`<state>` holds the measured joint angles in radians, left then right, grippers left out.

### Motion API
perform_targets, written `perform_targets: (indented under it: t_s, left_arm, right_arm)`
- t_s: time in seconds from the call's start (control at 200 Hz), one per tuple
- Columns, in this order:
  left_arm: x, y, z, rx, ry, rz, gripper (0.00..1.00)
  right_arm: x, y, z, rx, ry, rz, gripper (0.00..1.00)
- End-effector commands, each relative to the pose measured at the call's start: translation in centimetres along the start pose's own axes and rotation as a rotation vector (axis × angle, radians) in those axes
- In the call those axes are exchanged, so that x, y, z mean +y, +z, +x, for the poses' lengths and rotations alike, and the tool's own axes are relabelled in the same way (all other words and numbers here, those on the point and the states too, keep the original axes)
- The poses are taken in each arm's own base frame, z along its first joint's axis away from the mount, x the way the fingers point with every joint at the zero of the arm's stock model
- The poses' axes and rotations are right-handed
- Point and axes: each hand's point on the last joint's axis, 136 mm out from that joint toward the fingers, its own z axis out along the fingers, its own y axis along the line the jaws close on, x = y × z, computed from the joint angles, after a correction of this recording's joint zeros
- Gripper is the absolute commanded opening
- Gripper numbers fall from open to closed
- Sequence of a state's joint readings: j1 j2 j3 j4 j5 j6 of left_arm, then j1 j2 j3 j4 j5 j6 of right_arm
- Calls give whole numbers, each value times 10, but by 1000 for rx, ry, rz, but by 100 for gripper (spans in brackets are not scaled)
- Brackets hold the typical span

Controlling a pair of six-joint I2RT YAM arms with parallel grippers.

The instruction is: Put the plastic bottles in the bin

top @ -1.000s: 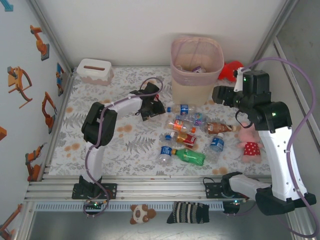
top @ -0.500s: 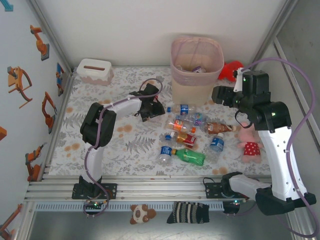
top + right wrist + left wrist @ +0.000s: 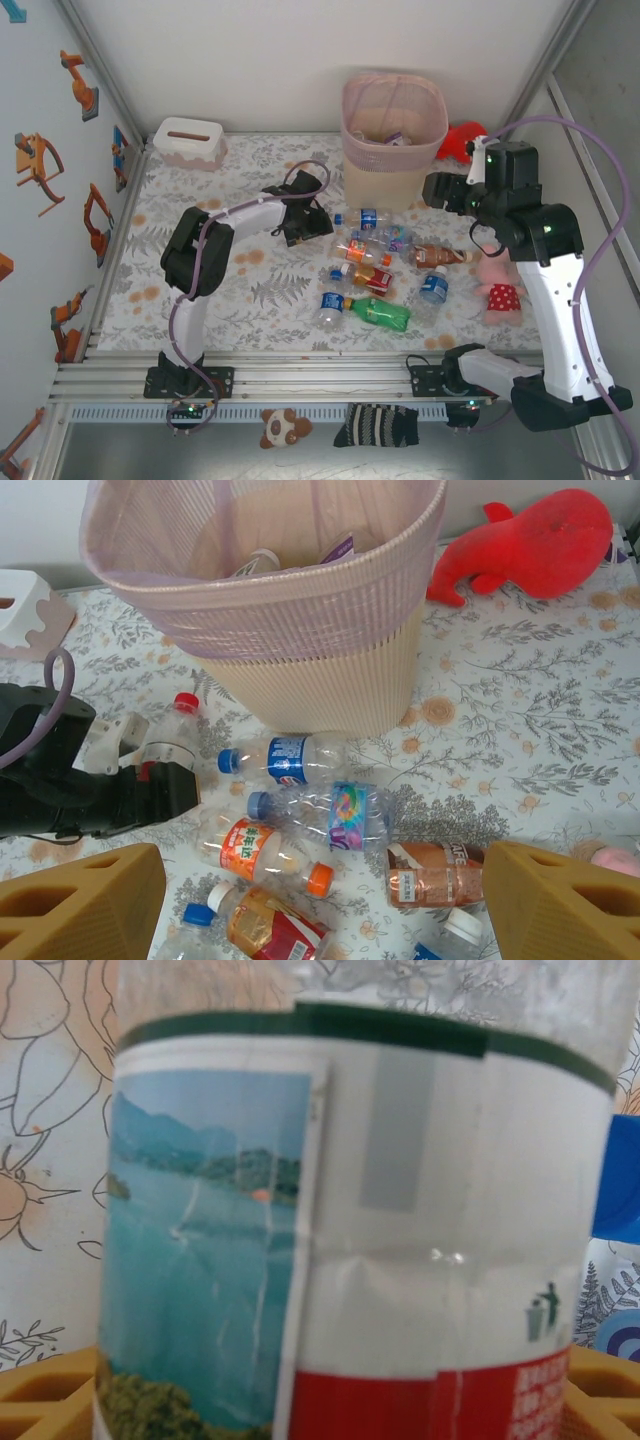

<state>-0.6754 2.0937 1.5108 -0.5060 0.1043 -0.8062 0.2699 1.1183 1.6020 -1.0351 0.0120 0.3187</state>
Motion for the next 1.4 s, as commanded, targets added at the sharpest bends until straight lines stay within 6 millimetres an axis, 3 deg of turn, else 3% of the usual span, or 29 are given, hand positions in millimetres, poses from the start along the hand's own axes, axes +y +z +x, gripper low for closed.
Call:
perform_targets:
  t_s: [0.0, 0.476, 0.706, 0.986, 1.167, 1.397]
  left_arm:
    - [-3, -16, 6, -1, 27, 7, 76]
    - [-10, -26, 4, -17, 48, 31, 63]
    - [-17, -54, -2, -91, 94, 77, 61]
    - [-41, -124, -3, -271, 263, 289, 57]
    - [-71, -195, 10, -408, 455, 501, 54]
    - [-98, -280, 32, -563, 652, 697, 51]
  right_arm:
    - [0, -6, -2, -22, 22, -11, 81]
    - [0, -14, -5, -44, 24, -13, 81]
    - [4, -15, -9, -57, 34, -32, 81]
    - [26, -15, -24, -133, 55, -162, 81]
    - [52, -21, -37, -202, 43, -317, 80]
    - [88, -48, -57, -309, -3, -541, 80]
